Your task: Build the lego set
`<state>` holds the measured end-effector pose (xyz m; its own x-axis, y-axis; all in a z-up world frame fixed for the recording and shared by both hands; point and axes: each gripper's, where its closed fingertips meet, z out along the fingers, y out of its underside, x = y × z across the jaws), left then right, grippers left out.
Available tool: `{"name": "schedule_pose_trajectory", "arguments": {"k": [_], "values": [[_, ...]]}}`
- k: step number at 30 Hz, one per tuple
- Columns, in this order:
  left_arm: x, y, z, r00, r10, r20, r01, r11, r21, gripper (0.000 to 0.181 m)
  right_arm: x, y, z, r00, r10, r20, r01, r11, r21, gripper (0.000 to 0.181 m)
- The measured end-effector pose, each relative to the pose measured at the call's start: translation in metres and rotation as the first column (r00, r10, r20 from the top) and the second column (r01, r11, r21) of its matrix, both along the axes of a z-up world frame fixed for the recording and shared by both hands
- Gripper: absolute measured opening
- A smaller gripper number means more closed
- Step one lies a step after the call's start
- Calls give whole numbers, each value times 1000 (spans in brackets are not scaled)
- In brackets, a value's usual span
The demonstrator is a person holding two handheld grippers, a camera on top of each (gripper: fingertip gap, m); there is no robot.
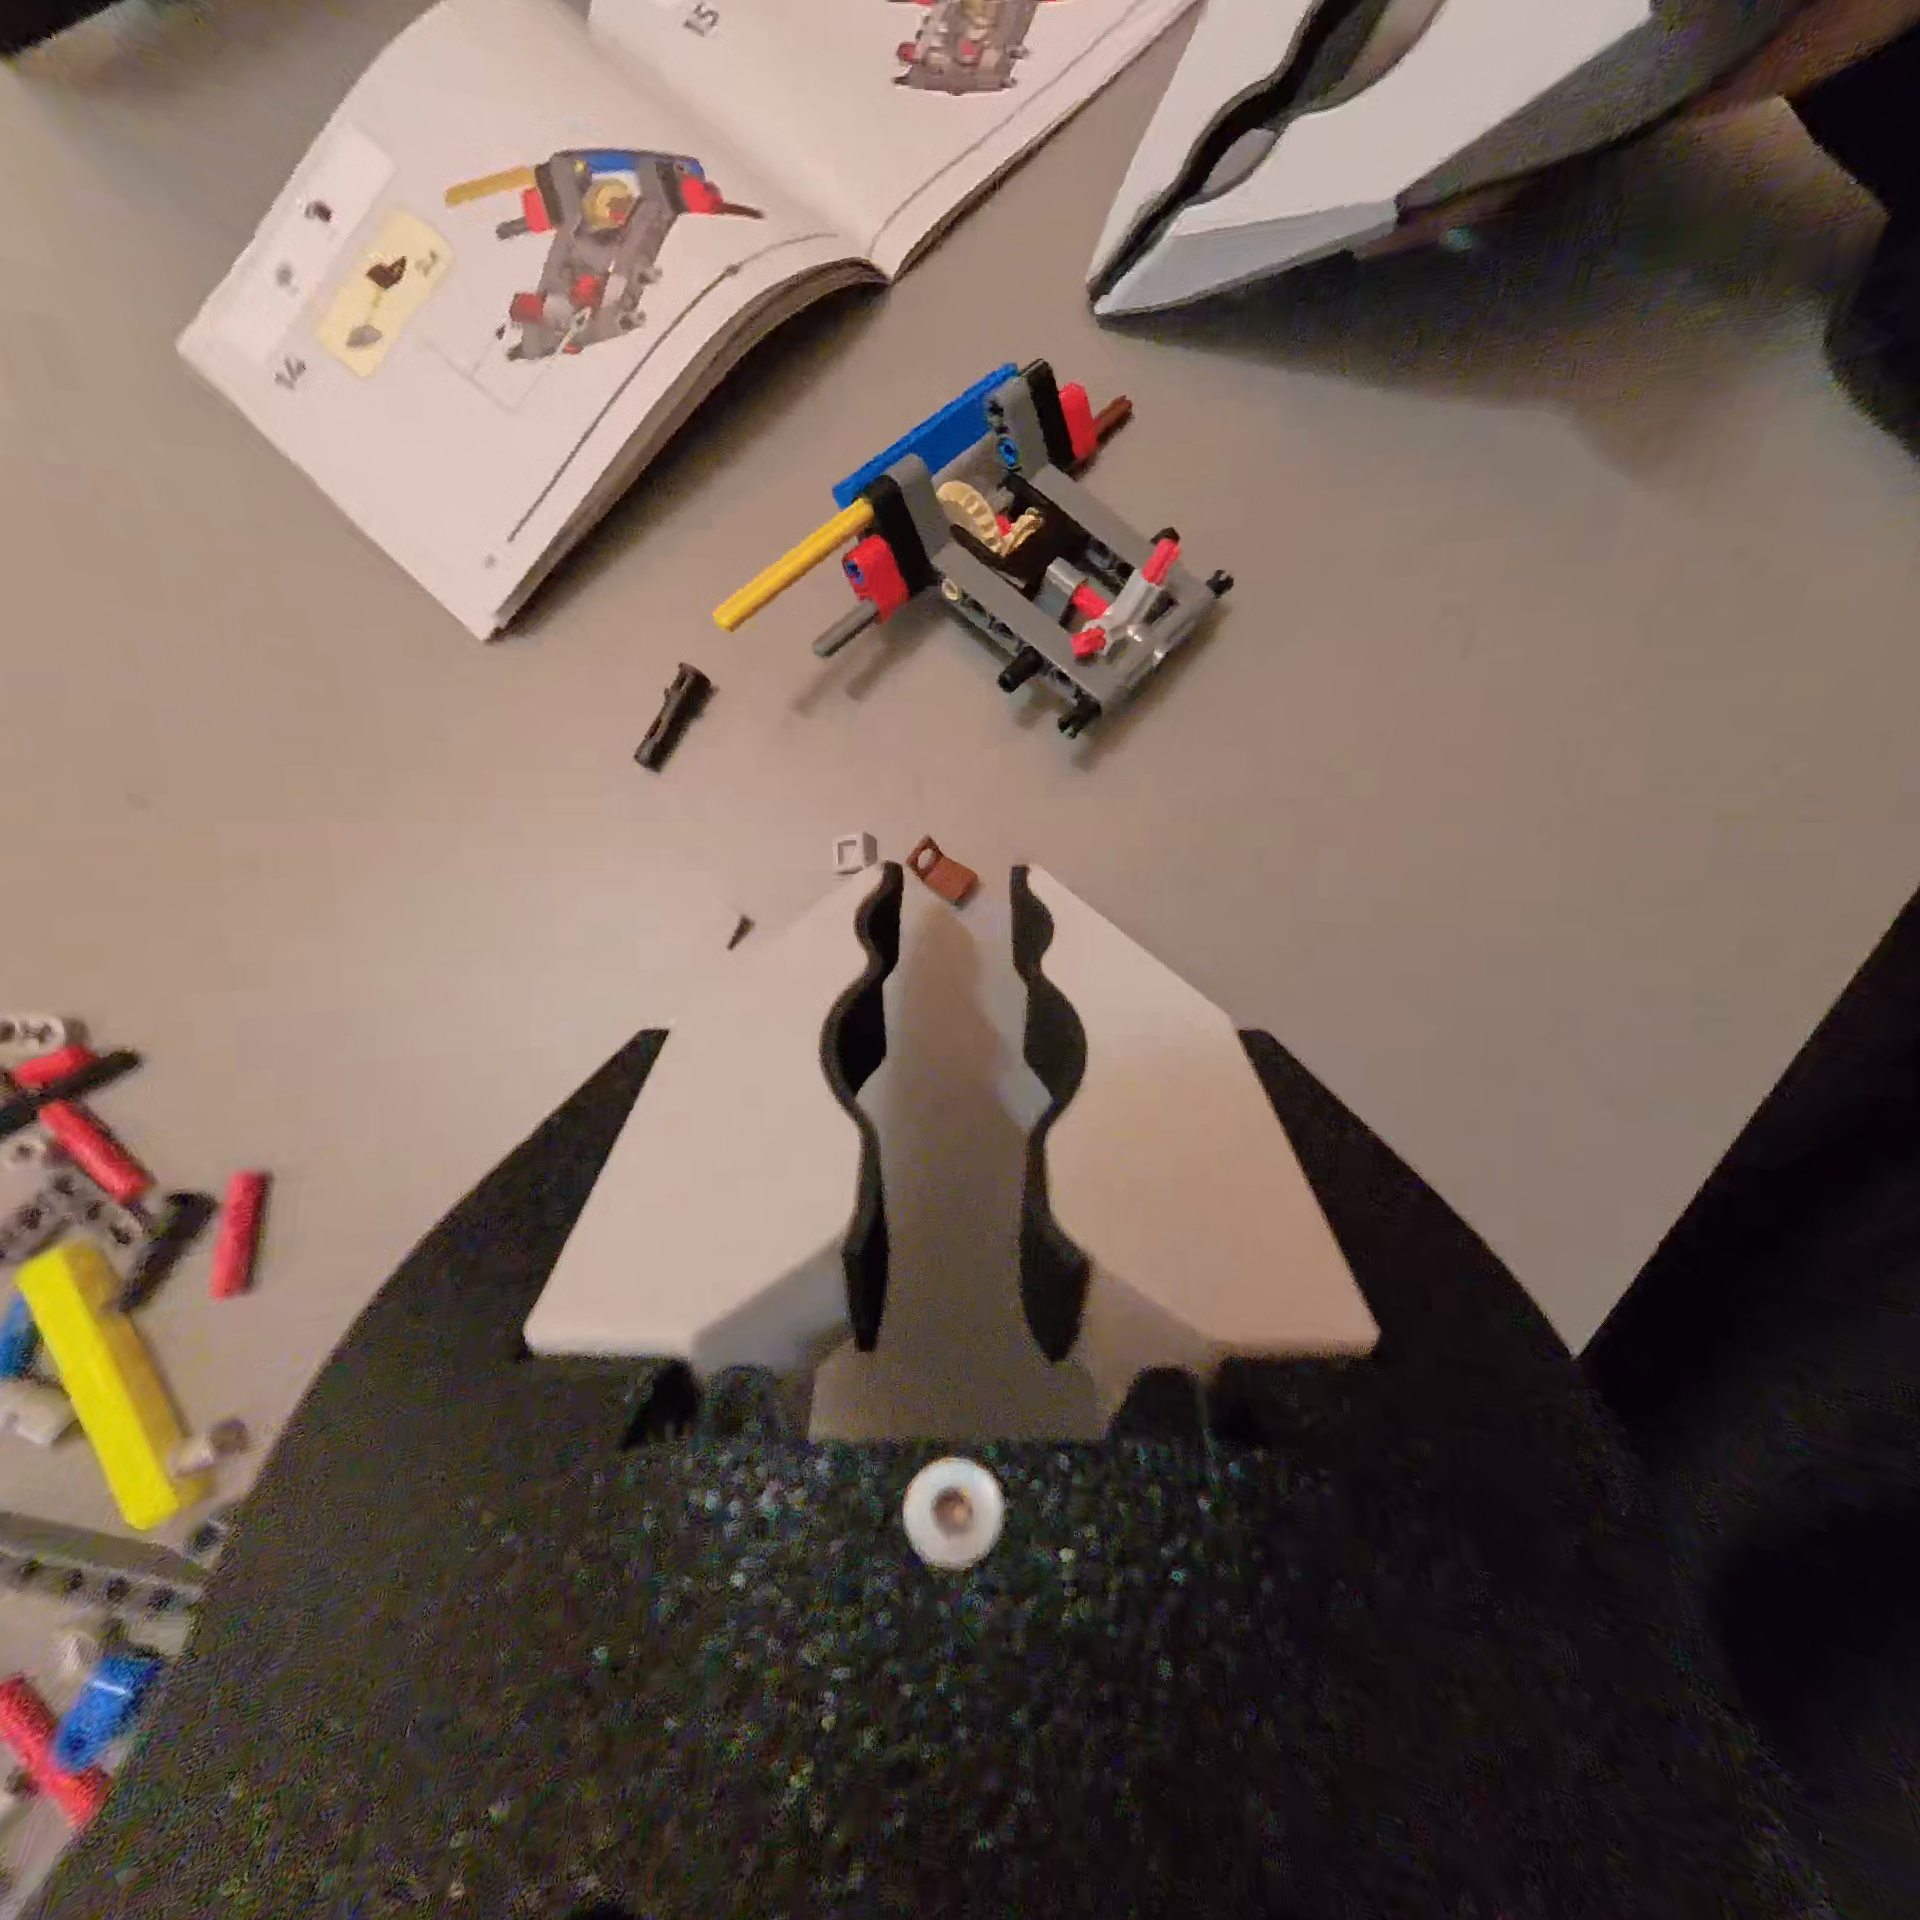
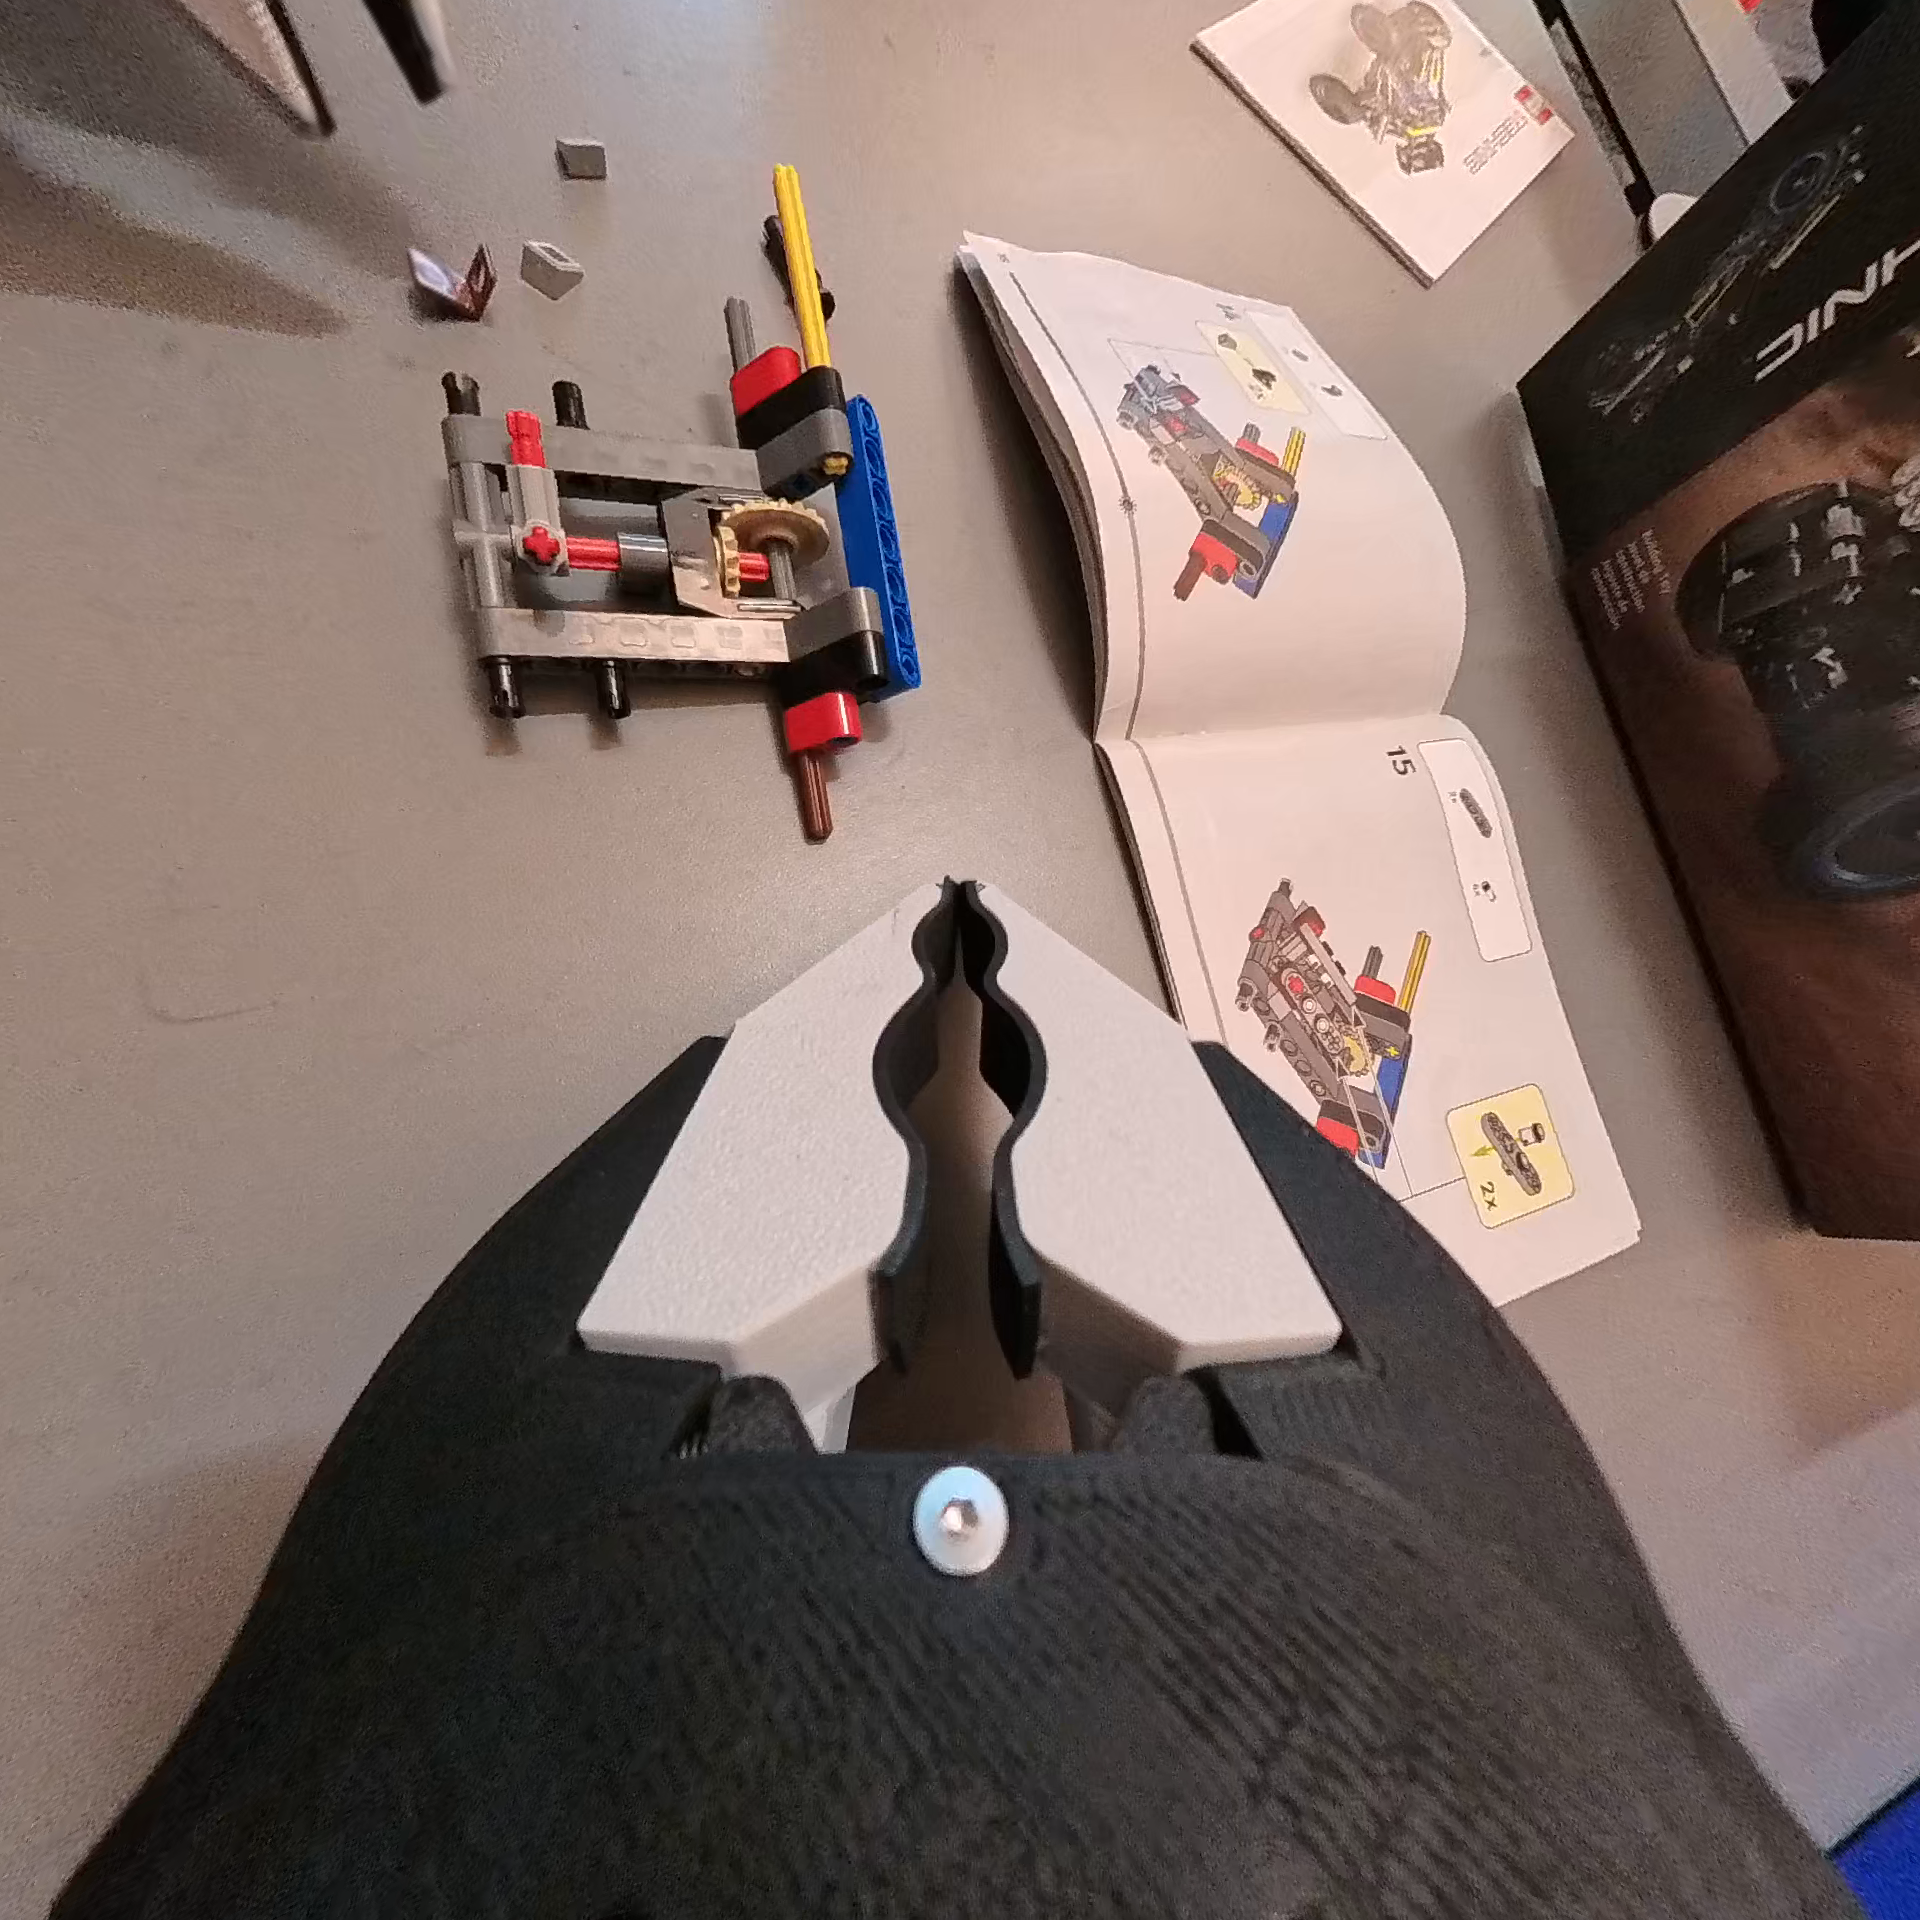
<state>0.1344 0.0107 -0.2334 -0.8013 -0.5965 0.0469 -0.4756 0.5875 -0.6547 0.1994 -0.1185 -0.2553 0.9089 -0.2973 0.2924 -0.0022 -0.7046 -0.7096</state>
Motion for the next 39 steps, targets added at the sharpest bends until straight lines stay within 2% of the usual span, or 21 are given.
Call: {"name": "schedule_pose_trajectory", "arguments": {"k": [1,3,5,7,10,14,19,23,27,31,34,39], "values": [[-1,-1,-2,997,71,-18,-71,997,-11,26,0,0,0,1000,0,2,0,1000,-2,0],[-4,-7,-5,982,188,-37,-190,980,-54,29,0,0,0,1000,-3,1,3,1000,-6,0],[-7,-12,-11,972,234,-19,-235,969,-77,32,0,0,0,1000,-3,1,3,1000,-8,0],[-5,-8,-21,964,264,20,-264,964,-28,29,-1,-1,0,1000,-2,1,2,1000,-13,0],[-2,-3,-25,961,270,67,-271,962,11,24,-2,-1,0,1000,0,1,0,1000,-19,0],[-2,2,-25,968,245,52,-246,969,11,10,-2,0,0,1000,3,4,-3,1000,-20,0],[1,17,-25,966,258,1,-258,966,-8,9,-3,0,0,1000,5,5,-5,1000,-21,0],[3,28,-22,958,285,-25,-286,958,-35,14,-2,0,0,1000,4,1,-4,1000,-11,0],[-2,9,-11,961,274,-42,-277,952,-132,23,-2,2,0,1000,2,-3,-2,1000,-3,0],[7,-2,-16,946,322,32,-317,942,-110,33,-2,2,0,1000,2,0,-2,1000,0,0],[8,-3,-23,948,314,55,-310,949,-62,21,-2,2,0,1000,1,-3,-1,1000,3,0],[8,10,-24,953,293,73,-293,956,-10,20,-2,2,0,1000,2,-3,-2,1000,2,0]]}}
